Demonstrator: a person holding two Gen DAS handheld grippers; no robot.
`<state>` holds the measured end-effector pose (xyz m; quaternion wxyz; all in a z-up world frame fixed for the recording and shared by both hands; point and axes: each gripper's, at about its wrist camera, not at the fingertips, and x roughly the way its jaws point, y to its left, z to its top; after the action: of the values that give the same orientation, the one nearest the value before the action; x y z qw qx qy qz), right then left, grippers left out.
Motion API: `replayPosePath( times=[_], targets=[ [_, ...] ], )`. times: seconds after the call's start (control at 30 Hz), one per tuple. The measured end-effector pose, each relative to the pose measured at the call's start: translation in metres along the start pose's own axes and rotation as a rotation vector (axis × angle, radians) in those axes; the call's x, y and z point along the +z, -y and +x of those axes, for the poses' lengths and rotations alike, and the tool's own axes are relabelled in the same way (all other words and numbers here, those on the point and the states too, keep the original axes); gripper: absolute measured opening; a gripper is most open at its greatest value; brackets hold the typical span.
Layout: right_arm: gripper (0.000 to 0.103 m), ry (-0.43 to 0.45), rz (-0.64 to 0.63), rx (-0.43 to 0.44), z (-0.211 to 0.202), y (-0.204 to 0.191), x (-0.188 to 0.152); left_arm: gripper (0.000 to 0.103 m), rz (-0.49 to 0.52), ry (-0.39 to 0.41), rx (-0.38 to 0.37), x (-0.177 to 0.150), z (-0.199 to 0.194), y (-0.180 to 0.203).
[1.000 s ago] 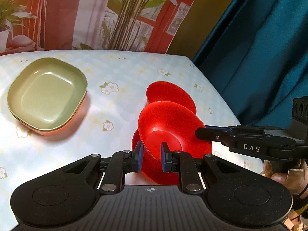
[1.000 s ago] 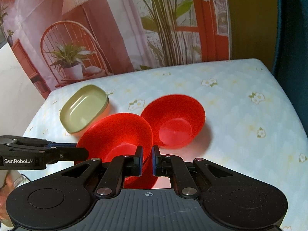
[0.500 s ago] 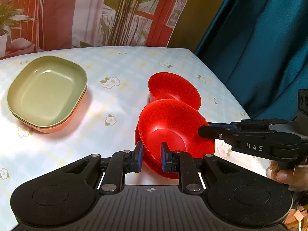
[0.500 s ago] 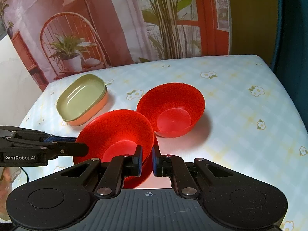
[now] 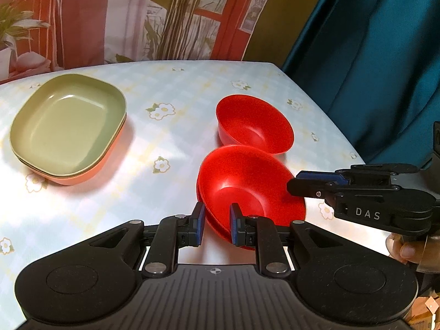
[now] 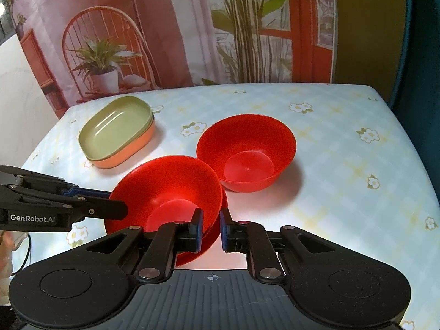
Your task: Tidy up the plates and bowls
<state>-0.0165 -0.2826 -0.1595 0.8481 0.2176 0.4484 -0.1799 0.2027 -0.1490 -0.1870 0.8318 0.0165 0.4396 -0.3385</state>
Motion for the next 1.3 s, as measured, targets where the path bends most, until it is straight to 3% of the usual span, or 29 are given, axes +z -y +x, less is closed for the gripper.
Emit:
replayPosePath(
  times=[0.33,0.77,1.3],
  targets=[
    [0.017,0.027,0.014,-0.021,-0.001,0.006,-0.001,0.020,-0.023,0.034,0.020,0.005,-0.002,-0.007],
    [0.017,0.075,0.037,-0.031,0.011,0.030,0.017,0.020,-0.027,0.075,0.020,0.040,0.010,-0.009],
    [0.017,0.117,0.034,-0.055,0.023,0.056,0.033,0.020,-0.022,0.058,0.009,0.064,0.037,-0.002]
  ],
)
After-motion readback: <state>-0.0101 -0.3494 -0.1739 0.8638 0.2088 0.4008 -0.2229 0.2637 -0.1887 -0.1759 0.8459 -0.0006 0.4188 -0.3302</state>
